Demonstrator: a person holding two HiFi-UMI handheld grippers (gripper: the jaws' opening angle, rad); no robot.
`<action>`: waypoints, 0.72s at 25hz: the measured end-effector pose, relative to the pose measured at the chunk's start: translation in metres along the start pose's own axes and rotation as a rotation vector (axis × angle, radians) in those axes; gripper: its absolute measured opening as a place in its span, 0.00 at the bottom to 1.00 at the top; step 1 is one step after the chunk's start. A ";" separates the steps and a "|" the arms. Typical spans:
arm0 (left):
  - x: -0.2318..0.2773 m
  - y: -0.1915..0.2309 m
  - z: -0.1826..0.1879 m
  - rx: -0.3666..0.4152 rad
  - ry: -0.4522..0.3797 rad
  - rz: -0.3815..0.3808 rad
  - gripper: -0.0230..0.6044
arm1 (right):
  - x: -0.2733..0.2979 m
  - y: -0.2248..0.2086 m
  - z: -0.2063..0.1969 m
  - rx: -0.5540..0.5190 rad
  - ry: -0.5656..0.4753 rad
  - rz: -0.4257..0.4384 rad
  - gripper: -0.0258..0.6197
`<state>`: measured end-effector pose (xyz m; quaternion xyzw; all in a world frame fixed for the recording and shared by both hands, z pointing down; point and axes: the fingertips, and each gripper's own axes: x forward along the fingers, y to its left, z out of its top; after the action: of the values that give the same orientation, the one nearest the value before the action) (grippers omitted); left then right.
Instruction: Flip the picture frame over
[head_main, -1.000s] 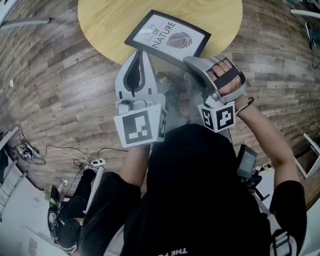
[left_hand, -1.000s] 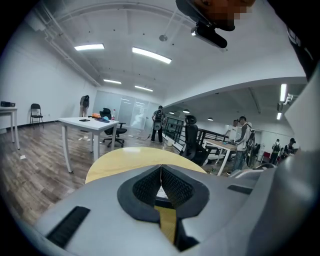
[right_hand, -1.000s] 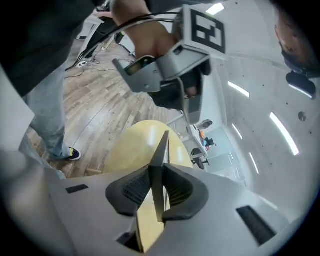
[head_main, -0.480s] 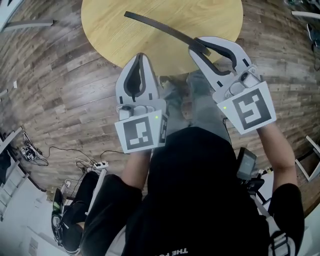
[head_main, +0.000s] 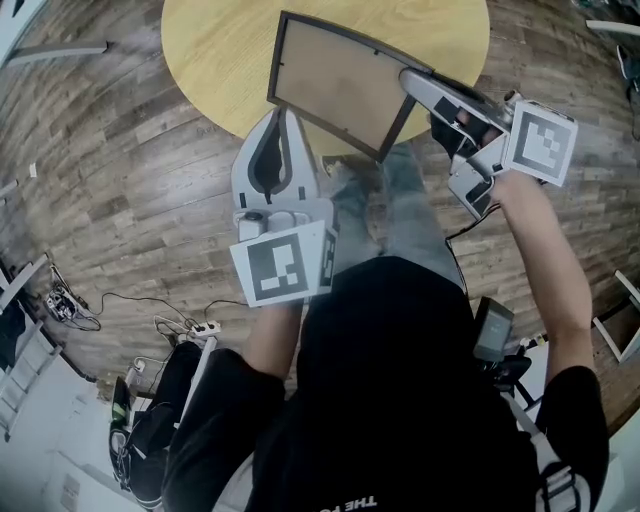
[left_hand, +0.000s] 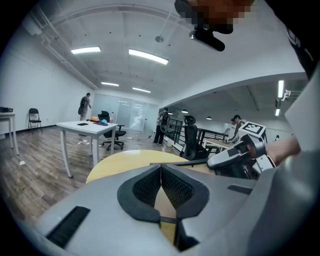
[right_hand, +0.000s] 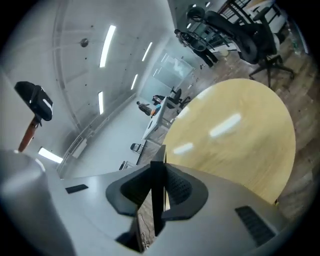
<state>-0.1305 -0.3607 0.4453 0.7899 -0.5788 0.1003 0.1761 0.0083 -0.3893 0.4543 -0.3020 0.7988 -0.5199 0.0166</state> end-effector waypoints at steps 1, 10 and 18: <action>0.000 -0.001 0.000 0.002 -0.001 -0.004 0.07 | -0.001 -0.007 -0.003 0.032 0.003 -0.009 0.16; 0.001 -0.005 -0.011 0.014 0.045 -0.014 0.07 | -0.001 -0.055 -0.028 0.117 0.027 -0.081 0.16; 0.011 -0.003 -0.014 0.042 0.024 -0.036 0.07 | -0.012 -0.118 -0.045 0.153 0.054 -0.298 0.17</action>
<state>-0.1233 -0.3639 0.4618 0.8026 -0.5600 0.1188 0.1680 0.0574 -0.3795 0.5706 -0.4009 0.7033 -0.5841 -0.0594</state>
